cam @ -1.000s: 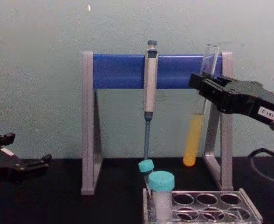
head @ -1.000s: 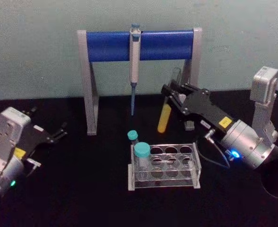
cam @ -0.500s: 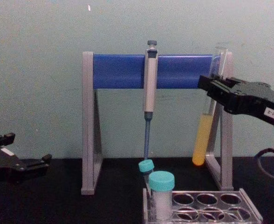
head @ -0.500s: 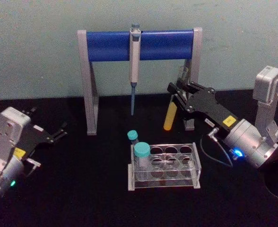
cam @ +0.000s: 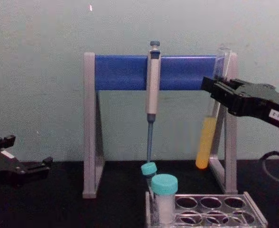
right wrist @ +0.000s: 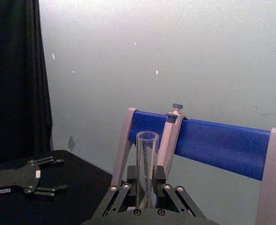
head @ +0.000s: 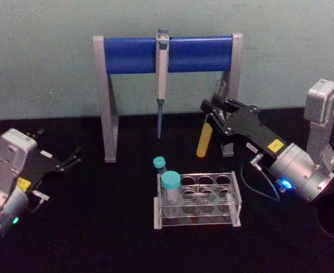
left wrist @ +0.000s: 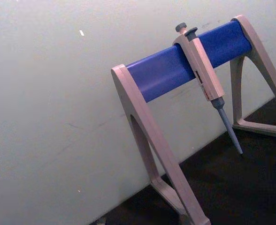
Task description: Pick up the test tube from the test tube rack, shake it, then place it back into the test tube rack.
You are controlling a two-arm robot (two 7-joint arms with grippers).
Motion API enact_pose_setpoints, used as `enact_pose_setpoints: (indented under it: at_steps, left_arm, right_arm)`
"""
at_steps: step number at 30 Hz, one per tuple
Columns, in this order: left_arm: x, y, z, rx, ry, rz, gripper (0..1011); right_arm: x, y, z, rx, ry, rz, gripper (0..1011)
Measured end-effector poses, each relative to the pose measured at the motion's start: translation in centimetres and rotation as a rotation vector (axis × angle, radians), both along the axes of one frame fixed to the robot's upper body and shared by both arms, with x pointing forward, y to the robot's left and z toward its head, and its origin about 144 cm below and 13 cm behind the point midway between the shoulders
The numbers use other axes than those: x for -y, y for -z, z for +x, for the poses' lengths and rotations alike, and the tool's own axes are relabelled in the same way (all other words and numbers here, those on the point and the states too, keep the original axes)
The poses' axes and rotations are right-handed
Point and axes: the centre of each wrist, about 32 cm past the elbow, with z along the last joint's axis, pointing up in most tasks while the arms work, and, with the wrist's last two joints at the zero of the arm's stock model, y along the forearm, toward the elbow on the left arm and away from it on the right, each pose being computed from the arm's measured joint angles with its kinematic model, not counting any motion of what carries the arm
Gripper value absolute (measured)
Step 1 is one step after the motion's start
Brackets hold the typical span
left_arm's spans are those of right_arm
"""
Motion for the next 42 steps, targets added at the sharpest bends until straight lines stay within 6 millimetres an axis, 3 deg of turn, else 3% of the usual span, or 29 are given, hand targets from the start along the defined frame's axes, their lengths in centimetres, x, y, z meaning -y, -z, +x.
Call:
enact_pose_setpoints:
  at_steps: [22, 42]
  left_arm:
    - [0.0, 0.0, 0.0, 0.000, 0.000, 0.000, 1001]
    - [0.0, 0.0, 0.0, 0.000, 0.000, 0.000, 1001]
  right_arm:
    - [0.2, -0.1, -0.2, 0.002, -0.023, 0.000, 234]
    - [1.5, -0.9, -2.5, -0.013, -0.186, -0.051, 234]
